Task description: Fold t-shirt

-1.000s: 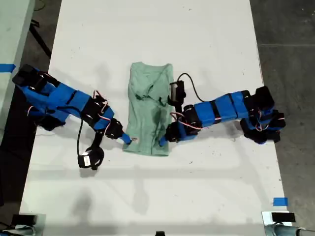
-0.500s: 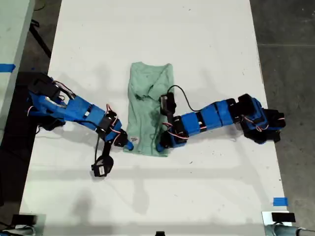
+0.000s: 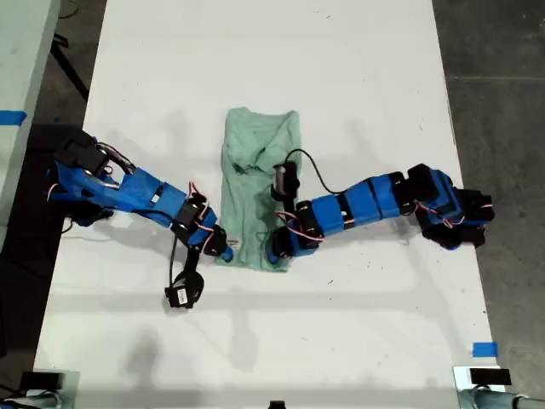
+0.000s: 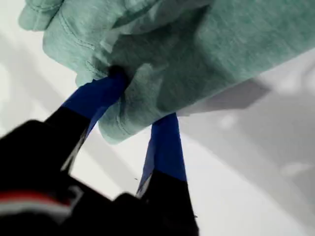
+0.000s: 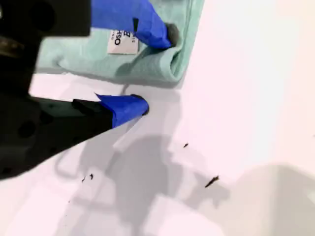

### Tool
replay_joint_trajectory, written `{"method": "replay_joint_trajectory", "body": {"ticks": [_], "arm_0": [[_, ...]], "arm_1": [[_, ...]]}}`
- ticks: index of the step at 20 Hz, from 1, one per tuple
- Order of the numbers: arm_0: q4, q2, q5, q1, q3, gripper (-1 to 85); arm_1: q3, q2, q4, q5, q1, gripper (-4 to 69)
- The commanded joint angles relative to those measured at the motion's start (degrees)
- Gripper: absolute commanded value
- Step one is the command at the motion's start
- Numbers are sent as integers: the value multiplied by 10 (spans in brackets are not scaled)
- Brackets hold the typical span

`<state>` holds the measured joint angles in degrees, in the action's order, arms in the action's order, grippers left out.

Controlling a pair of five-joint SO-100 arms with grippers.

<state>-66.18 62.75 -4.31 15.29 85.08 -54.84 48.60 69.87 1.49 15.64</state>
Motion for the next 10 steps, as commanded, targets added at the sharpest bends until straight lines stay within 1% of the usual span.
{"method": "replay_joint_trajectory", "body": {"ticks": [1,3,5,6,10], "arm_0": [[6,3,-5,-10,-17,47],[7,0,-1,-11,-18,0],[3,0,-5,-11,-18,0],[2,0,-6,-11,-20,0],[-4,0,-7,-7,-30,0]], "arm_1": [[3,-4,-4,7,-7,119],[3,-6,-10,5,-7,110],[3,-8,-12,-1,-8,82],[3,-7,-13,1,-7,8],[7,-7,-27,7,-4,3]]}}
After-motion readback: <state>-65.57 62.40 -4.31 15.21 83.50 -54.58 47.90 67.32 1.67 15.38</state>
